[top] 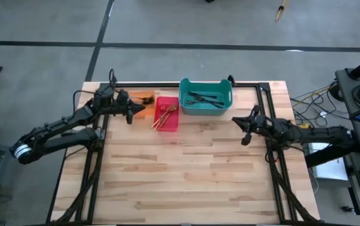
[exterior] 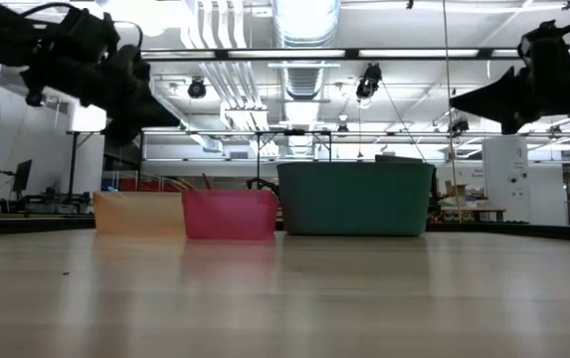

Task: Sort silverware by color (type)
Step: Return to Home Position

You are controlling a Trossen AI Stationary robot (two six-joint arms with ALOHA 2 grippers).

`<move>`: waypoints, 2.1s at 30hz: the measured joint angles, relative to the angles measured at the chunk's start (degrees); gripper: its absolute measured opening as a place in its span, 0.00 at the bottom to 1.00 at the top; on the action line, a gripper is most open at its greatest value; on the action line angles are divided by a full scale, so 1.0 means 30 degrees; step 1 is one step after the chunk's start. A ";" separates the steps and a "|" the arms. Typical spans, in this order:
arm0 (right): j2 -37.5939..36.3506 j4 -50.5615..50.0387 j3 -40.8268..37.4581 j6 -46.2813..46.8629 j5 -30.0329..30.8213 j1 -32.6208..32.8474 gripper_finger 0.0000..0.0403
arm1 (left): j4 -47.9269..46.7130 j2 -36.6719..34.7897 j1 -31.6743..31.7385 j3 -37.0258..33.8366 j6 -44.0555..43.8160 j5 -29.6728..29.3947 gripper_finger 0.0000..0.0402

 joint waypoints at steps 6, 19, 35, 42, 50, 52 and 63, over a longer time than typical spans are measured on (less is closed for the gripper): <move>-0.2715 -0.2676 -0.0013 0.2577 0.1729 -0.0164 0.02 | 0.0002 0.1416 0.0005 0.2390 -0.0002 0.0005 0.01; -0.2094 -0.2329 -0.0015 0.4528 0.2318 -0.0159 0.02 | -0.0021 0.6756 0.0005 1.1790 0.0005 -0.0009 0.01; -0.1810 -0.2308 -0.0029 0.4528 0.2323 -0.0159 0.02 | 0.4980 1.1513 -0.1242 2.1933 0.0411 -0.7785 0.01; -0.1634 -0.2315 -0.0029 0.4522 0.2311 -0.0159 0.02 | 0.9504 0.5527 -0.1436 1.4749 0.0736 -1.0570 0.00; -0.1621 -0.2325 -0.0029 0.4528 0.2311 -0.0159 0.02 | 1.5769 -0.1818 -0.2035 0.5615 -0.0778 -1.0512 0.00; -0.1621 -0.2333 -0.0029 0.4528 0.2311 -0.0159 0.02 | 1.6849 -0.3139 -0.2347 0.3626 -0.0789 -1.0487 0.00; -0.1621 -0.2329 -0.0036 0.4532 0.2304 -0.0159 0.02 | 1.4090 -1.1347 -1.0158 -0.5628 0.4630 -1.8759 0.00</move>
